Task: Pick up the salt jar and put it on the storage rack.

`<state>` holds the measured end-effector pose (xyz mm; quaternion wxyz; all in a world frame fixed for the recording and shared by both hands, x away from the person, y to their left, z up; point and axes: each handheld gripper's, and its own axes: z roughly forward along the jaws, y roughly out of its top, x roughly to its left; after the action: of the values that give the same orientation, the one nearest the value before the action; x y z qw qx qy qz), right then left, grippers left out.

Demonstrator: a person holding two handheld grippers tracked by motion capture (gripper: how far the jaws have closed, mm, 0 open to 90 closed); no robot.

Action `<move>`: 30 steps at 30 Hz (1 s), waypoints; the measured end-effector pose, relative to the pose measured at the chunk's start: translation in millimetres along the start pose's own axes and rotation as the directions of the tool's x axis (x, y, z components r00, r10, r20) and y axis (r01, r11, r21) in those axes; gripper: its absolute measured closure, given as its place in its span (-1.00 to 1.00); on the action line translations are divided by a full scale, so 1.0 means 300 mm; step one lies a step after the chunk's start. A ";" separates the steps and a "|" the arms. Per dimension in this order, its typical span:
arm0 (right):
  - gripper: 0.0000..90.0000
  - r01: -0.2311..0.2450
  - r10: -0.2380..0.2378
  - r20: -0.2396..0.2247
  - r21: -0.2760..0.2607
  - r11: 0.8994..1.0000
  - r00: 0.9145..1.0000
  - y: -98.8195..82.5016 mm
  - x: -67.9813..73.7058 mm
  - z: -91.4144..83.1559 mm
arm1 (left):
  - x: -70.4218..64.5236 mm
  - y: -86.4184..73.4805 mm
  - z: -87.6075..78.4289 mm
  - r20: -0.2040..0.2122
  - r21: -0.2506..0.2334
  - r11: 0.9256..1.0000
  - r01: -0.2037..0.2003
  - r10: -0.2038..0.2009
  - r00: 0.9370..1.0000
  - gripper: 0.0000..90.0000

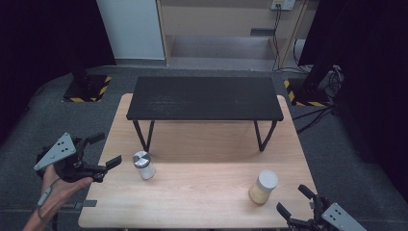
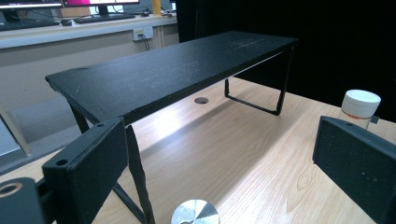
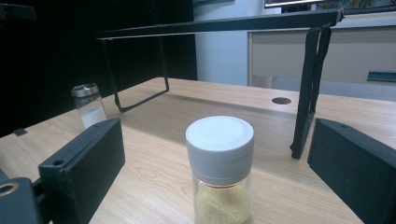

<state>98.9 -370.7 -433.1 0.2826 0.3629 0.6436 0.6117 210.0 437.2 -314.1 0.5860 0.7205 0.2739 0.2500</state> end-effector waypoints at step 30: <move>-0.94 -0.003 0.003 0.001 0.003 1.000 1.000 -0.004 -0.010 0.003 | -0.007 0.134 -0.081 -0.038 0.106 0.993 -0.052 0.057 0.998 -1.00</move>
<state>101.1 -372.7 -434.7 0.2814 0.3645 0.6440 0.6109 195.8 446.4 -270.3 0.5346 0.7522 0.2787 0.2660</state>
